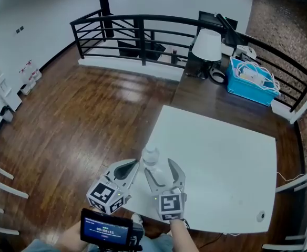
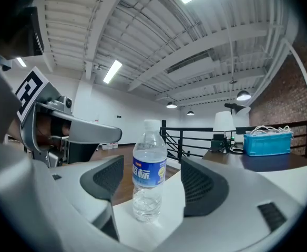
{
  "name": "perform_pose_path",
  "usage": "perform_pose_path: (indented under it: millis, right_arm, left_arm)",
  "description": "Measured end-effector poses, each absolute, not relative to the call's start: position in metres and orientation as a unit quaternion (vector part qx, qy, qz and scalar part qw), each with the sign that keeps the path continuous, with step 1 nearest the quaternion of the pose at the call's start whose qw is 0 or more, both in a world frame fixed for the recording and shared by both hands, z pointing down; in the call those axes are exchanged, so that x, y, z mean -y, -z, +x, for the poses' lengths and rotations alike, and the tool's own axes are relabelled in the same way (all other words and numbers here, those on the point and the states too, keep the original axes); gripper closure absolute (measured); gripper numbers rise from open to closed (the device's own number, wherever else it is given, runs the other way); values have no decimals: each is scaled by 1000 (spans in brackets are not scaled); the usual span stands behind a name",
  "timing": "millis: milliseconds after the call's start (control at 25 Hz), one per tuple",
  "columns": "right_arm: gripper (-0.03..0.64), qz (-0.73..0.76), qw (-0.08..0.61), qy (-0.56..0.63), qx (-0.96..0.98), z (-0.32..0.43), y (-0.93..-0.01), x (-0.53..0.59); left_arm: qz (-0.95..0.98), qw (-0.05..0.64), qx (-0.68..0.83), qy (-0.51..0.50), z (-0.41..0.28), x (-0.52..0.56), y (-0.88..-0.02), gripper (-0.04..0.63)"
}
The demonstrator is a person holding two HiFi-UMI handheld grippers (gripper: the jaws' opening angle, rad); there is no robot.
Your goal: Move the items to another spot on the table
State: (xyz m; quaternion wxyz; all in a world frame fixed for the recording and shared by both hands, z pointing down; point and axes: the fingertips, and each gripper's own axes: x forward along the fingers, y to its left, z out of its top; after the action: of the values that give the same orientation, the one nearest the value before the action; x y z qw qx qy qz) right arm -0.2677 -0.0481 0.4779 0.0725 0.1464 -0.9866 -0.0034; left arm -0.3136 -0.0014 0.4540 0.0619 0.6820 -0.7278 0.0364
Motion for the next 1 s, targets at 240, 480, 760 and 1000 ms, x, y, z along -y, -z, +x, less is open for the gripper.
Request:
perform_pose_path:
  millis: [240, 480, 760, 1000]
  right_arm:
    - [270, 150, 46, 5, 988, -235, -440, 52]
    - [310, 155, 17, -5, 988, -198, -404, 60]
    - [430, 189, 1, -24, 982, -144, -381, 87]
    - [540, 232, 3, 4, 973, -97, -370, 109]
  left_arm:
    - [697, 45, 715, -26, -279, 19, -435, 590]
    - [716, 35, 697, -19, -239, 37, -423, 589]
    - [742, 23, 670, -11, -193, 69, -406, 591]
    - [764, 22, 645, -6, -151, 92, -398, 589]
